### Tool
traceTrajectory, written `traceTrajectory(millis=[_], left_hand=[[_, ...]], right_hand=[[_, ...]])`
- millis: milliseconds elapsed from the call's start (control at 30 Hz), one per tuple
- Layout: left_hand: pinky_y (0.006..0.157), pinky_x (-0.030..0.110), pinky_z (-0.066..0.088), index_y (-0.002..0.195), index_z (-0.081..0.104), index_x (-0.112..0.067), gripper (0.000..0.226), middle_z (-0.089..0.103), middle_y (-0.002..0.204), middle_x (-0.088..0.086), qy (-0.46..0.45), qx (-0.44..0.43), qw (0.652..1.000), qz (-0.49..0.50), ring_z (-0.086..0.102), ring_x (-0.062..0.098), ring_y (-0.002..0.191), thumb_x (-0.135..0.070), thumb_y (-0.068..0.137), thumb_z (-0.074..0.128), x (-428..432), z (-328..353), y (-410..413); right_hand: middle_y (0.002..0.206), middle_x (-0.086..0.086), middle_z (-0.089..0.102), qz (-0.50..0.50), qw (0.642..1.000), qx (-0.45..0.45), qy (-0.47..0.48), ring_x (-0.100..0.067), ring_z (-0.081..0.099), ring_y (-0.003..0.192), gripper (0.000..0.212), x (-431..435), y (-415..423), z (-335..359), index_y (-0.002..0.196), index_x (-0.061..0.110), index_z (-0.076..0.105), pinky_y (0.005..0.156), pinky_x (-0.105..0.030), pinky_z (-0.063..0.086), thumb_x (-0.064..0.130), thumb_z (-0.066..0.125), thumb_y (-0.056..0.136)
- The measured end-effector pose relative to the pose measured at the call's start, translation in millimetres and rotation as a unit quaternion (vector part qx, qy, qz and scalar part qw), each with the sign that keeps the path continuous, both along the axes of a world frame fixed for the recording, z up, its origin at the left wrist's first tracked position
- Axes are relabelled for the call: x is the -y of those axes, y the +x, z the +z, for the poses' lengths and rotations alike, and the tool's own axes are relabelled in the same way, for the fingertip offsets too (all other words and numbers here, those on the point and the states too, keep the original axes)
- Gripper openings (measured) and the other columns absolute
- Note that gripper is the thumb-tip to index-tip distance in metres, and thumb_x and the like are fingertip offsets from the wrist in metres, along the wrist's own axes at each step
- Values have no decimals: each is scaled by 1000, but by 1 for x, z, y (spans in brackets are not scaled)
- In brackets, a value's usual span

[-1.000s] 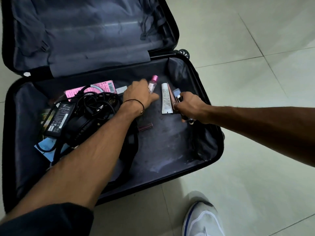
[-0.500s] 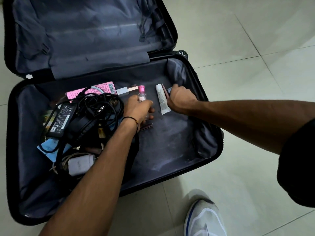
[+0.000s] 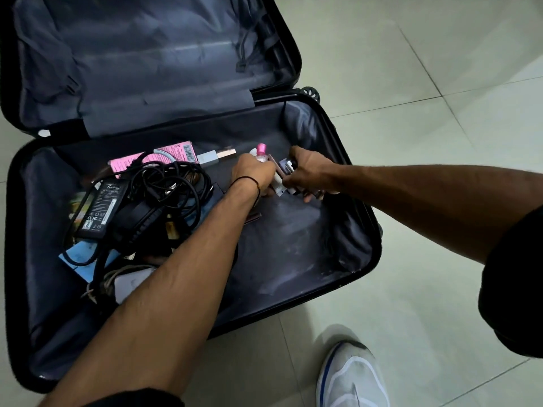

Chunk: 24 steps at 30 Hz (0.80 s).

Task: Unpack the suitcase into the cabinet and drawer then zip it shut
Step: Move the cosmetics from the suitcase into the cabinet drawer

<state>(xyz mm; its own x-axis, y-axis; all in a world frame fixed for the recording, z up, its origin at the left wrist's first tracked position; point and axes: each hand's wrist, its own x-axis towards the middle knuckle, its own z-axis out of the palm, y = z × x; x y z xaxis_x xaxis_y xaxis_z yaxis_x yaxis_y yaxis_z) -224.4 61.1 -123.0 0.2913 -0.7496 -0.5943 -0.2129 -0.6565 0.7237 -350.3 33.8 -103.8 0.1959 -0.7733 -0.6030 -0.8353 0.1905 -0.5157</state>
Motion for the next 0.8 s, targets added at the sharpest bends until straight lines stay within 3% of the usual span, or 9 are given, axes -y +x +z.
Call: traceTrajectory(millis=[67,100,233,300,467,600,700,800], left_hand=[[30,12,28,88,59,-6,2,60,71,15,12,-93,995,44,57,17,36,-8,88,60,-1,2,3],[32,11,27,93,60,-4,8,60,68,14,16,-122,991,53,54,13,31,-11,89,61,-3,2,4],[34,11,26,76,63,-8,21,61,51,7,15,-153,987,50,50,11,31,-24,88,69,-7,1,8],[33,11,24,71,61,-8,24,57,44,5,13,-151,987,48,47,10,29,-24,86,72,-8,2,9],[36,17,28,75,64,-9,22,63,57,5,-7,-125,992,3,54,10,38,-27,81,77,-10,1,17],[36,17,28,87,66,-5,28,68,68,9,-15,-138,990,-37,53,10,42,-24,75,83,-15,2,20],[34,15,27,95,65,-3,31,64,68,11,-24,-122,991,-46,50,8,37,-18,74,83,-19,5,16],[30,13,28,88,63,-2,20,60,65,12,-44,-82,996,-4,47,5,28,-4,74,78,-16,5,11]], right_hand=[[86,-11,62,-28,997,59,28,-15,61,51,38,-2,-1,-2,111,8,49,38,-24,47,4,72,81],[88,-11,60,-34,995,83,41,-11,60,50,39,-4,-2,-3,113,7,49,38,-22,46,3,72,82],[85,-10,57,-53,987,135,68,-3,57,41,44,-12,-9,2,124,0,46,35,-18,42,-3,68,87],[86,-15,58,-66,983,152,75,-6,57,40,44,-15,-12,4,125,-3,44,33,-16,39,-4,67,88],[81,-15,65,-82,976,177,93,-21,62,52,44,-17,-19,0,125,3,47,36,-20,40,0,69,87],[80,-14,66,-101,973,185,90,-23,61,53,40,-16,-19,-3,123,4,49,39,-21,39,0,66,87],[78,-13,66,-111,972,189,89,-21,60,50,41,-16,-18,-7,123,15,52,41,-22,39,1,65,87],[77,-14,65,-134,968,198,77,-21,58,48,48,-13,-18,-11,129,22,50,41,-22,38,-1,62,88]])
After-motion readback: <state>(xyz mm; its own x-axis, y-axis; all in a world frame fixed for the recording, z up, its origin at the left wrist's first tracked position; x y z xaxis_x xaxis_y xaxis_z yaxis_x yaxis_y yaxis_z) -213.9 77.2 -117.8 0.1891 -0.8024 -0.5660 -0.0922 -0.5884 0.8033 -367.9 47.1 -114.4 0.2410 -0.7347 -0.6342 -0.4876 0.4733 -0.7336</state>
